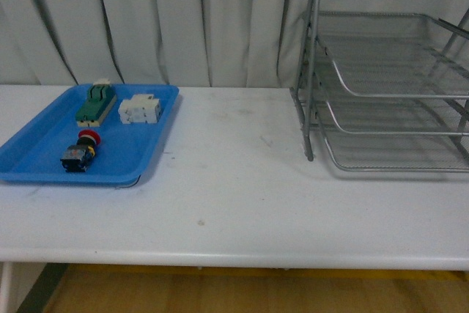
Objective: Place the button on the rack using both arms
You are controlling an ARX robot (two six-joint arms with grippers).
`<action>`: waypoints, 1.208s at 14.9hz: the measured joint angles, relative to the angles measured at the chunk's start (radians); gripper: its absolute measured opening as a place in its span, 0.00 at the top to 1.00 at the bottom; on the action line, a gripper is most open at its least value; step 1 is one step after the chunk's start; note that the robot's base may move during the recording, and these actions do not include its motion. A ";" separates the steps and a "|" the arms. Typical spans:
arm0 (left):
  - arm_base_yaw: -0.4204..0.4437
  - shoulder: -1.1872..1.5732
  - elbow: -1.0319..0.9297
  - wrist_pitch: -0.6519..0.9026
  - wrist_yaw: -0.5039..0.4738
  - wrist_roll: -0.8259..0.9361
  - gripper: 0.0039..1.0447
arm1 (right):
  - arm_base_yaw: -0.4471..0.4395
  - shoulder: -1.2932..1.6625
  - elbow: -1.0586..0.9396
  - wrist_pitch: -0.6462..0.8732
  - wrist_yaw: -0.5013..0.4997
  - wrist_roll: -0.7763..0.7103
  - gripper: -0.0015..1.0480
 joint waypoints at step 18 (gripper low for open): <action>0.000 0.000 0.000 0.000 0.000 0.000 0.06 | 0.000 0.000 0.000 0.000 0.000 0.000 0.06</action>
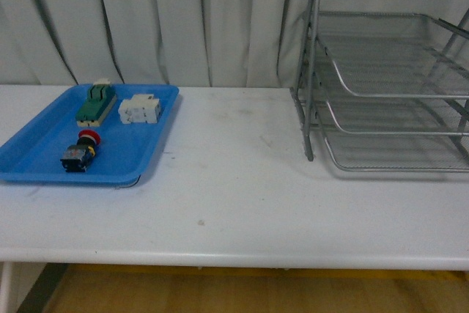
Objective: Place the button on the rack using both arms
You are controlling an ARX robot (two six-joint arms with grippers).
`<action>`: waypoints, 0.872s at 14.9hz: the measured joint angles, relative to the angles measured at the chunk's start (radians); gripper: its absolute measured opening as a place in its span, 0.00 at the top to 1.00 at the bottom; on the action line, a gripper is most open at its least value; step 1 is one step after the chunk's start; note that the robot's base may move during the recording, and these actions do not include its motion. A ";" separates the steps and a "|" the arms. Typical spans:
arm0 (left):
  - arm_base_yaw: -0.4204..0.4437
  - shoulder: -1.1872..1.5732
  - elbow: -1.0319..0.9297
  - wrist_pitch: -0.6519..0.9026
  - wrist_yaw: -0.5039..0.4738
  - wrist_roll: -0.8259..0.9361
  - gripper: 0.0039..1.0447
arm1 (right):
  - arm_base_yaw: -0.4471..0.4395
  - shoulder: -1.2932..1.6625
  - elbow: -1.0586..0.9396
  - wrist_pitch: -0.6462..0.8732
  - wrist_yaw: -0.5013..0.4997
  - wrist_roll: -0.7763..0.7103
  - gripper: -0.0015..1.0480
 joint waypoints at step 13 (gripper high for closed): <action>0.000 0.000 0.000 0.000 0.000 0.000 0.06 | -0.209 1.885 0.460 1.135 -0.139 0.991 0.06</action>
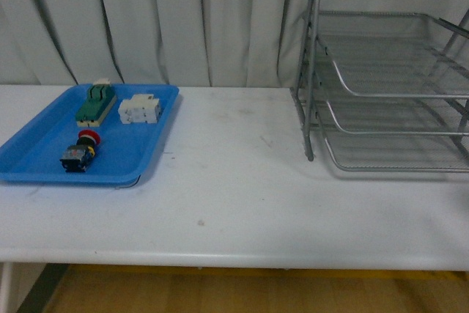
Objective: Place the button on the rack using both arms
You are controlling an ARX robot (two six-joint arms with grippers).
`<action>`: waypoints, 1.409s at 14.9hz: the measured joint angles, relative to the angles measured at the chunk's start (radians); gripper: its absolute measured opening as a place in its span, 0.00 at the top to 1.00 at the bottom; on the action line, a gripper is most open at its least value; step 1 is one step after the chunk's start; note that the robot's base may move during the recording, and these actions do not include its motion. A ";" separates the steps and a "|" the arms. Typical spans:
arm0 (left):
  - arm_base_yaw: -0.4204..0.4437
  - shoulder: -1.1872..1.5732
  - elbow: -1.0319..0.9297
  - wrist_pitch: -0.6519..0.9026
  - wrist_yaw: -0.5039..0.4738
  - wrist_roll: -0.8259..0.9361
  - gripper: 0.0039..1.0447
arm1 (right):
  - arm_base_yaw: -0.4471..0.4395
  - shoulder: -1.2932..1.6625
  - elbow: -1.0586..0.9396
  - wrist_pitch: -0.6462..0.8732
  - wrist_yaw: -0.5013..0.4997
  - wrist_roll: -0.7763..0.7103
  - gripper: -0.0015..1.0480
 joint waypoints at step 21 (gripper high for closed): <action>0.000 0.000 0.000 0.000 0.000 0.000 0.06 | 0.224 0.396 0.516 -0.138 0.124 0.317 0.83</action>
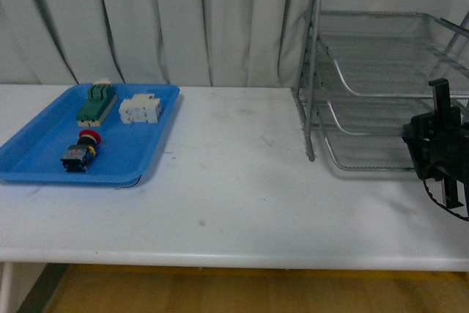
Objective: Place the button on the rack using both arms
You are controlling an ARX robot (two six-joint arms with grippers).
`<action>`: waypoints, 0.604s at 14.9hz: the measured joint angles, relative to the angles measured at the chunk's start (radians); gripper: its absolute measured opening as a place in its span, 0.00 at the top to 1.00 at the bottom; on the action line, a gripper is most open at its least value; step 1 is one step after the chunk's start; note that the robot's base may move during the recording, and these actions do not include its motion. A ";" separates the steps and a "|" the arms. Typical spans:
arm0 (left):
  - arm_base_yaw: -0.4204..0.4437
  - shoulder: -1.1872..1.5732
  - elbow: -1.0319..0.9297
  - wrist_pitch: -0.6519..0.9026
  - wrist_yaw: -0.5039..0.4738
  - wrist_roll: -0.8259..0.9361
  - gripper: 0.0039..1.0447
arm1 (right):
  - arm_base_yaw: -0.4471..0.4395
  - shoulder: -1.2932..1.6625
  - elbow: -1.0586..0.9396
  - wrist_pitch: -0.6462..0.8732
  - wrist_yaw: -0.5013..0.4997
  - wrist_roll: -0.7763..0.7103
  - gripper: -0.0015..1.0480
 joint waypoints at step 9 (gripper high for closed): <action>0.000 0.000 0.000 0.000 0.000 0.000 0.06 | -0.036 -0.225 -0.554 0.306 -0.052 0.139 0.97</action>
